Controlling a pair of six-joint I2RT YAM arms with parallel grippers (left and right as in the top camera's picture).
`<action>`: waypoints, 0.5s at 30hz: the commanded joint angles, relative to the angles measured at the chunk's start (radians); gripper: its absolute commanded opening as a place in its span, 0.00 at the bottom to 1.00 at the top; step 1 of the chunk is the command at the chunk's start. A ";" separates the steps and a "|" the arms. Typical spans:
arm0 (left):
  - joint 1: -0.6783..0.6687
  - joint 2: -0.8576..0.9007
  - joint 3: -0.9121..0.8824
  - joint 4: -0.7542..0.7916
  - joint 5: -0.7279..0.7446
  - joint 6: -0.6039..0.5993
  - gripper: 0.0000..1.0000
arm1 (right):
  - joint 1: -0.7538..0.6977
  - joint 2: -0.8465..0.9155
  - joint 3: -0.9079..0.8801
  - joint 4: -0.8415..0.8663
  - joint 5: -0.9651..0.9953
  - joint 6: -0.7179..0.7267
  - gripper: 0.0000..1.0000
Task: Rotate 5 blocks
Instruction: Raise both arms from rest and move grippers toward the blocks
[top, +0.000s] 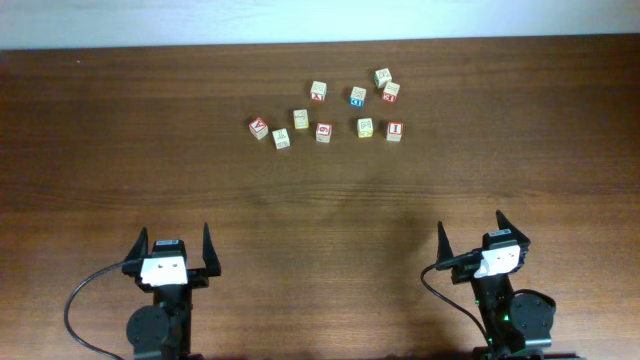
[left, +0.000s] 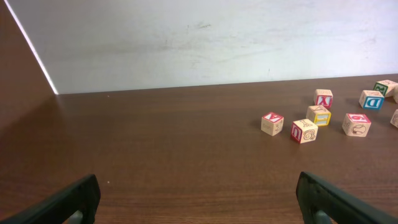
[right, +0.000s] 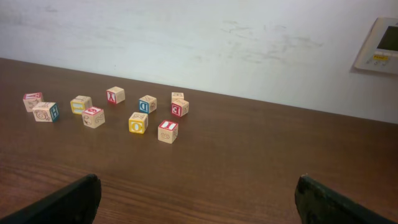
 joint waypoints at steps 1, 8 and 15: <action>0.003 -0.008 -0.008 0.002 0.014 0.016 0.99 | -0.006 -0.005 -0.007 -0.001 -0.009 -0.006 0.99; 0.003 -0.008 -0.008 0.002 0.015 0.016 0.99 | -0.006 -0.005 -0.007 -0.001 -0.009 -0.006 0.99; 0.003 -0.008 -0.007 0.014 0.063 0.016 0.99 | -0.006 -0.005 -0.007 0.040 -0.080 -0.006 0.99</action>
